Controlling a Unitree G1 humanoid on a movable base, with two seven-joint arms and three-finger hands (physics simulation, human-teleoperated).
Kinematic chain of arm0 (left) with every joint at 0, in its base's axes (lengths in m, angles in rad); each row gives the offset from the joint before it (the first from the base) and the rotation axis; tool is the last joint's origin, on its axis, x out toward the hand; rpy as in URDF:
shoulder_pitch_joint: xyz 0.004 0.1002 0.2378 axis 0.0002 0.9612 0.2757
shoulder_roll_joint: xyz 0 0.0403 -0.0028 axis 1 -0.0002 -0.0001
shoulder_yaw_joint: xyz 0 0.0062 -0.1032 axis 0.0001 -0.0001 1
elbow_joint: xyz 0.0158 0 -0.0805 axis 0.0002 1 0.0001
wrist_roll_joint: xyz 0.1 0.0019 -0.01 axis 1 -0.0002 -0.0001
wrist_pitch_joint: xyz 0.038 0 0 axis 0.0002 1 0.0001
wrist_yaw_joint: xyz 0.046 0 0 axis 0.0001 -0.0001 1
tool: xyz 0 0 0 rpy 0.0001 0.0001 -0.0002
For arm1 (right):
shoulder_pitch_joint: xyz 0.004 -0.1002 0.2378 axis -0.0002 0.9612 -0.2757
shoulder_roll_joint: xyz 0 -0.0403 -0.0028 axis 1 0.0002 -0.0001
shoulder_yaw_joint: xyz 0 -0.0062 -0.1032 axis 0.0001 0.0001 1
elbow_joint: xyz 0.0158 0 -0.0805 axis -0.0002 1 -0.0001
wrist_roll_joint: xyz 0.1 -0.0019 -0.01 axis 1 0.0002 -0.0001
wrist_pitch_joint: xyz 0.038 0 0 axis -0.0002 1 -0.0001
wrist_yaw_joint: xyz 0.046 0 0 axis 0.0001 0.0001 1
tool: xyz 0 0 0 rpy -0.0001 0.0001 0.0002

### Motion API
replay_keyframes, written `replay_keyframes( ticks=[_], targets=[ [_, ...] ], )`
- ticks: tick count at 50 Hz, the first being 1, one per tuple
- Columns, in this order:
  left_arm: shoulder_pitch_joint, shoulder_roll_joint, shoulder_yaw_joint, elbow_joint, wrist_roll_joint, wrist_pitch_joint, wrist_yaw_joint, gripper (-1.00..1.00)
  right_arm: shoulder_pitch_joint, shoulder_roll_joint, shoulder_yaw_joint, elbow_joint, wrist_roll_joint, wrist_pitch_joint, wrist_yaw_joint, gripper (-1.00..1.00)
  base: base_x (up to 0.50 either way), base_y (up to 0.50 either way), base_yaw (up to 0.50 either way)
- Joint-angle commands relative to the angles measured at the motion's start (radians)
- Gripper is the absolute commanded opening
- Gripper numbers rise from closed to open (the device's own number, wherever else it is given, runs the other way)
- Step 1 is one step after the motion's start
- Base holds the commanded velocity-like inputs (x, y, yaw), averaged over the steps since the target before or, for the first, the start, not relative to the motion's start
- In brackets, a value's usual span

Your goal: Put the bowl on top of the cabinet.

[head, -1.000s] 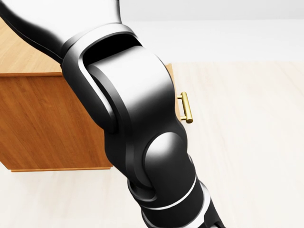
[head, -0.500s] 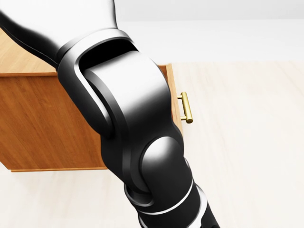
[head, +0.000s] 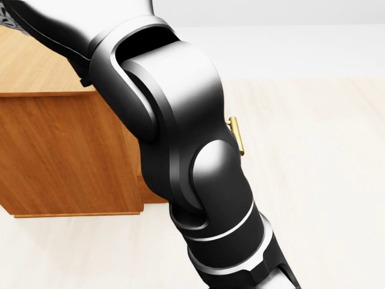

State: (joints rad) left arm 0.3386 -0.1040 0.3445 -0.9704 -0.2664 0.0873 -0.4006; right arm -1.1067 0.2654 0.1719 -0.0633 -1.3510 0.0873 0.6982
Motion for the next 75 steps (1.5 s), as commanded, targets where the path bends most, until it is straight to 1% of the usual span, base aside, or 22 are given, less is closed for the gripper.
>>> replay_keyframes(
  ticks=[1,7,11,15,25,32,45,55,60,67,75],
  targets=[
    [-0.001,0.001,-0.002,0.000,0.002,0.000,0.001,1.00,-0.014,-0.035,-0.012,0.041,0.033,0.000,0.000,-1.00,0.00,0.00,0.00],
    [-0.008,0.004,0.014,-0.005,-0.013,0.000,0.002,1.00,0.042,-0.021,0.010,0.016,0.021,0.000,0.000,-1.00,0.00,0.00,0.00],
    [-0.003,0.000,-0.001,0.000,0.000,0.000,0.000,1.00,0.063,-0.005,0.015,0.009,0.013,0.000,0.000,-1.00,0.00,0.00,0.00],
    [-0.002,0.001,0.005,-0.004,-0.005,0.000,0.000,1.00,0.100,0.012,0.027,0.004,0.007,0.000,0.000,-1.00,0.00,0.00,0.00],
    [-0.002,0.002,0.001,0.002,-0.003,0.000,0.000,1.00,0.126,0.050,0.039,0.021,0.007,0.000,0.000,-1.00,0.00,0.00,0.00],
    [-0.005,0.003,0.010,0.000,-0.011,0.000,0.000,1.00,0.125,0.050,0.037,0.039,0.022,0.000,0.000,-1.00,0.00,0.00,0.00],
    [0.000,0.001,-0.001,0.003,-0.001,0.000,0.000,1.00,0.160,0.043,0.046,0.034,0.030,0.000,0.000,-1.00,0.00,0.00,0.00],
    [0.000,0.002,-0.001,0.003,-0.002,0.000,-0.001,1.00,0.140,0.025,0.030,0.057,0.036,0.000,0.000,-1.00,0.00,0.00,0.00],
    [0.008,-0.001,-0.013,0.003,0.008,0.000,-0.003,1.00,0.094,0.016,0.019,0.065,0.036,0.000,0.000,-1.00,0.00,0.00,0.00],
    [0.005,-0.001,-0.005,-0.002,0.001,0.000,-0.003,1.00,0.063,0.010,0.017,0.068,0.039,0.000,0.000,-1.00,0.00,0.00,0.00],
    [0.010,-0.003,-0.015,-0.001,0.008,0.000,-0.002,1.00,0.011,0.010,0.009,0.081,0.043,0.000,0.000,-1.00,0.00,0.00,0.00]
  ],
)
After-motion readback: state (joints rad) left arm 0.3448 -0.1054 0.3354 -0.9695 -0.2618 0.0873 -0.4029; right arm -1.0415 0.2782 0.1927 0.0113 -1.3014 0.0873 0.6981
